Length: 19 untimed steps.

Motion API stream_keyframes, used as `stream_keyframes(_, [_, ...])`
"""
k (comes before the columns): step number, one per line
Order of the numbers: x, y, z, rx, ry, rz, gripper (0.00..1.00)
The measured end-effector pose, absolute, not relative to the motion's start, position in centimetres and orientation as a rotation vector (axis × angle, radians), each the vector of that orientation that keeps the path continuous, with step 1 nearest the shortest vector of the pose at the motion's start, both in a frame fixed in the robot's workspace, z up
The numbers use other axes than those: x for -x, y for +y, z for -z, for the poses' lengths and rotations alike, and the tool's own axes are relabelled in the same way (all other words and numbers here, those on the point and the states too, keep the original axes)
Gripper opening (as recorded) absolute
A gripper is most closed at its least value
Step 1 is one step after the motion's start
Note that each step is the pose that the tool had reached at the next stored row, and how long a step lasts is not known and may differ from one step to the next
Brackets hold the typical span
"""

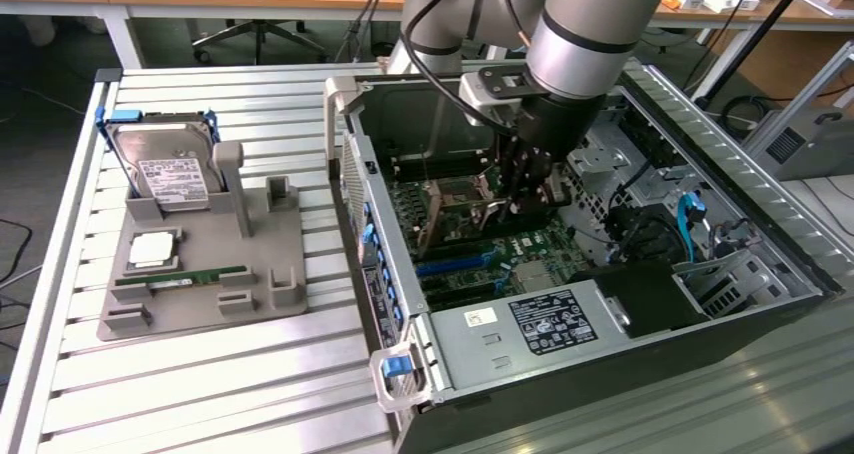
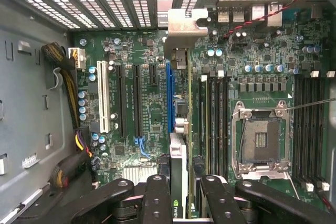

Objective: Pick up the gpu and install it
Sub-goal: 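Insert the gpu into the slot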

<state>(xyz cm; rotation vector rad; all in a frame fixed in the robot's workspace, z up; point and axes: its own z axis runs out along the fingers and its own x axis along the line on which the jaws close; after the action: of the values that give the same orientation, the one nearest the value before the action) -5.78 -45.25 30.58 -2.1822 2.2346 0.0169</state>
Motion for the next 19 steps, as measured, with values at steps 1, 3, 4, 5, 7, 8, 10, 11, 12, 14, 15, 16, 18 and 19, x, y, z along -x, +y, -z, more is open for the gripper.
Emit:
stream_keyframes(1, [5.8, -45.25, -30.58, 2.182, 2.235, -0.017, 0.27])
stream_keyframes(3, [5.85, -45.26, -30.57, 2.182, 2.235, -0.017, 0.27])
stream_keyframes(4, [5.88, -45.26, -30.57, 2.182, 2.235, -0.017, 0.27])
stream_keyframes(5, [5.91, -45.26, -30.58, 2.182, 2.235, -0.017, 0.27])
stream_keyframes(7, [6.06, -45.28, -30.58, 2.182, 2.235, -0.017, 0.27])
stream_keyframes(8, [6.12, -45.28, -30.57, 2.182, 2.235, -0.017, 0.27])
stream_keyframes(10, [6.2, -45.28, -30.57, 2.182, 2.235, -0.017, 0.27])
stream_keyframes(11, [6.24, -45.28, -30.57, 2.182, 2.235, -0.017, 0.27])
stream_keyframes(12, [6.29, -45.3, -30.57, 2.182, 2.235, -0.017, 0.27])
stream_keyframes(14, [6.37, -45.37, -30.57, 2.182, 2.235, -0.017, 0.27])
stream_keyframes(15, [6.39, -45.4, -30.57, 2.182, 2.234, -0.017, 0.27])
stream_keyframes(16, [6.41, -45.45, -30.56, 2.182, 2.234, -0.017, 0.27])
stream_keyframes(18, [6.54, -45.53, -30.54, 2.182, 2.235, -0.017, 0.27])
stream_keyframes(19, [6.61, -45.55, -30.54, 2.182, 2.235, -0.017, 0.27])
